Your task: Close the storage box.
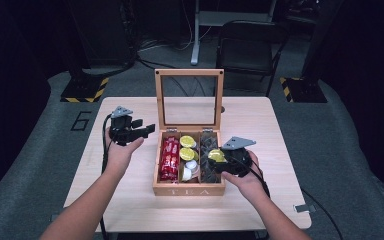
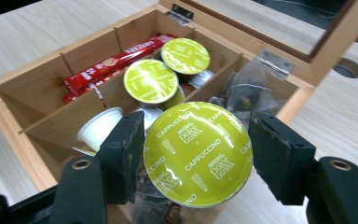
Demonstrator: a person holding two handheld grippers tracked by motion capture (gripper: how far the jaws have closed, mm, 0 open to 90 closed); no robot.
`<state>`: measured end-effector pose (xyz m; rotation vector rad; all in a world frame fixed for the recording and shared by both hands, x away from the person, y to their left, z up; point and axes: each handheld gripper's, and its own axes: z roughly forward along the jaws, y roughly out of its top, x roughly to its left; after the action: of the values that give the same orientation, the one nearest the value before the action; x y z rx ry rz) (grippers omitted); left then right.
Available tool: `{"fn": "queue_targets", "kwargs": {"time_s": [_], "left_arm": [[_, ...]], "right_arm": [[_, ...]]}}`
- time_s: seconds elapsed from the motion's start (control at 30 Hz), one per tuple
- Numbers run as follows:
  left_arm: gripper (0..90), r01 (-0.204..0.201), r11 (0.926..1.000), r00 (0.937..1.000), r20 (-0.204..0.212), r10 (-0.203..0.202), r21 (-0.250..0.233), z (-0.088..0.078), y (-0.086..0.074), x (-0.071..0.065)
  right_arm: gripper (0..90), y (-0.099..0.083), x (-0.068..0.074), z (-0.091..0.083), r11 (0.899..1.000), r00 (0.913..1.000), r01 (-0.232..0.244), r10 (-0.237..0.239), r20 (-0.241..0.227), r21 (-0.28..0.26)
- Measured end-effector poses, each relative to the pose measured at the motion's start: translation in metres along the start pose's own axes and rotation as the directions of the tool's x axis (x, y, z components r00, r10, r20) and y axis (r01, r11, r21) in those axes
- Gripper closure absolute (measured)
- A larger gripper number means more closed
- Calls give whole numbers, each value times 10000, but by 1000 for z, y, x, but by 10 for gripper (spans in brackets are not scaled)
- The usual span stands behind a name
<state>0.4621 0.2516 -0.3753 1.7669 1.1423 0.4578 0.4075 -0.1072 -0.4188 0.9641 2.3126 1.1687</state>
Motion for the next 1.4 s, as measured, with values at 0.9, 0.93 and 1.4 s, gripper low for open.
{"fn": "queue_targets", "kwargs": {"time_s": [0.9,0.93,1.4], "left_arm": [[399,32,10000,10000,-35,-32,-22,1,-1,0],[399,36,10000,10000,-42,-37,-28,1,-1,0],[399,-1,10000,10000,-72,1,2,0,-1,0]], "right_arm": [[367,-34,-44,-28,9957,9864,-928,927,1357,-52],[367,-35,-45,-29,9955,9859,-946,947,1383,-72],[367,-52,-58,-37,9906,9742,-1359,1363,1797,-147]]}}
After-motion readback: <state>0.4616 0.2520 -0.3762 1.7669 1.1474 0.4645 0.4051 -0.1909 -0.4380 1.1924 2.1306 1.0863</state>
